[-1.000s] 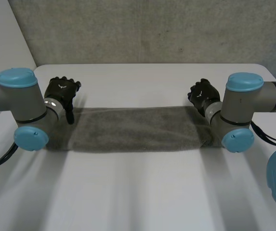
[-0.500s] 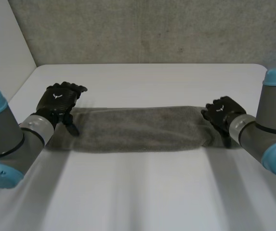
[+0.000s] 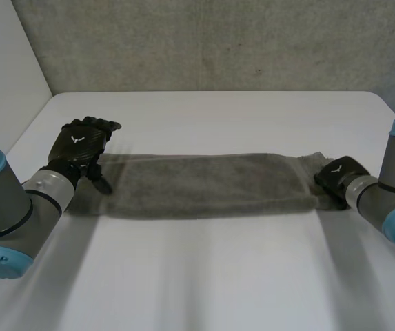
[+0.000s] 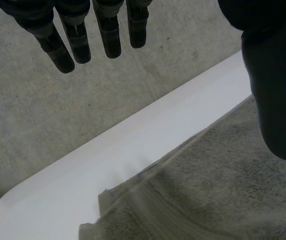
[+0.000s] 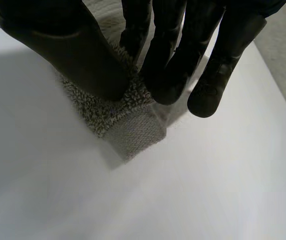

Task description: Fold the towel.

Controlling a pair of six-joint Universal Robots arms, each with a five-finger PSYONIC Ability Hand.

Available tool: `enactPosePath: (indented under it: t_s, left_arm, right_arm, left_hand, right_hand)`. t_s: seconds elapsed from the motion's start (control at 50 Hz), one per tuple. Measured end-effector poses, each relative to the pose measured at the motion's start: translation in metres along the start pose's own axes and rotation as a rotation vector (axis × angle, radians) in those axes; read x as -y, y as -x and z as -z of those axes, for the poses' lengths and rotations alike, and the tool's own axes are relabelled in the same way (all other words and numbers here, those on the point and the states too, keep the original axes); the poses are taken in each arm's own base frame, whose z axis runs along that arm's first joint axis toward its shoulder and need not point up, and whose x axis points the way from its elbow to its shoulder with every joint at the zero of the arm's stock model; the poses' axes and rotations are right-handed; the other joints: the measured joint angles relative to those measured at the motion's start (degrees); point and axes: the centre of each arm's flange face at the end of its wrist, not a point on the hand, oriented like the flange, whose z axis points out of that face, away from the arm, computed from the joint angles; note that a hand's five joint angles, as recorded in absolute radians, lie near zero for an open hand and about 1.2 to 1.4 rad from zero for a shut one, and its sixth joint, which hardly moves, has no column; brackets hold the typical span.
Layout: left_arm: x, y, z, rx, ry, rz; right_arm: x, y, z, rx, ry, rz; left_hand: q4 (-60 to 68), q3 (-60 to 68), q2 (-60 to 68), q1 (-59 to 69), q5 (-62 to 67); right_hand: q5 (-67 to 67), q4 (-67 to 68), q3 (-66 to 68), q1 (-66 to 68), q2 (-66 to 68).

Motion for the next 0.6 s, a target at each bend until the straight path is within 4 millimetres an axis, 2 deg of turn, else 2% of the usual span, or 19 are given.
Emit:
enactPosePath:
  t_s: [0.1, 0.3, 0.44, 0.5, 0.6]
  left_arm:
    - [0.0, 0.0, 0.0, 0.002, 0.001, 0.0]
    - [0.001, 0.001, 0.0, 0.004, -0.002, 0.002]
    - [0.002, 0.001, 0.001, 0.005, -0.005, 0.003]
    - [0.003, 0.001, 0.001, 0.006, -0.006, 0.003]
    - [0.003, 0.001, 0.001, 0.005, -0.006, 0.003]
  right_arm:
    - [-0.002, -0.022, -0.002, -0.06, 0.011, 0.018]
    - [-0.029, -0.1, 0.0, -0.269, 0.159, 0.182]
    - [-0.033, -0.127, 0.002, -0.371, 0.234, 0.247]
    - [-0.022, -0.131, 0.006, -0.41, 0.22, 0.253]
    - [0.025, -0.12, 0.019, -0.464, 0.069, 0.254]
  left_hand:
    - [0.0, 0.0, 0.0, 0.0, 0.0]
    - [0.0, 0.0, 0.0, 0.0, 0.0]
    - [0.0, 0.0, 0.0, 0.0, 0.0]
    - [0.0, 0.0, 0.0, 0.0, 0.0]
    - [0.0, 0.0, 0.0, 0.0, 0.0]
  right_hand:
    - [0.0, 0.0, 0.0, 0.2, 0.0]
    - [0.0, 0.0, 0.0, 0.5, 0.0]
    - [0.0, 0.0, 0.0, 0.5, 0.0]
    - [0.0, 0.0, 0.0, 0.5, 0.0]
    - [0.0, 0.0, 0.1, 0.6, 0.0]
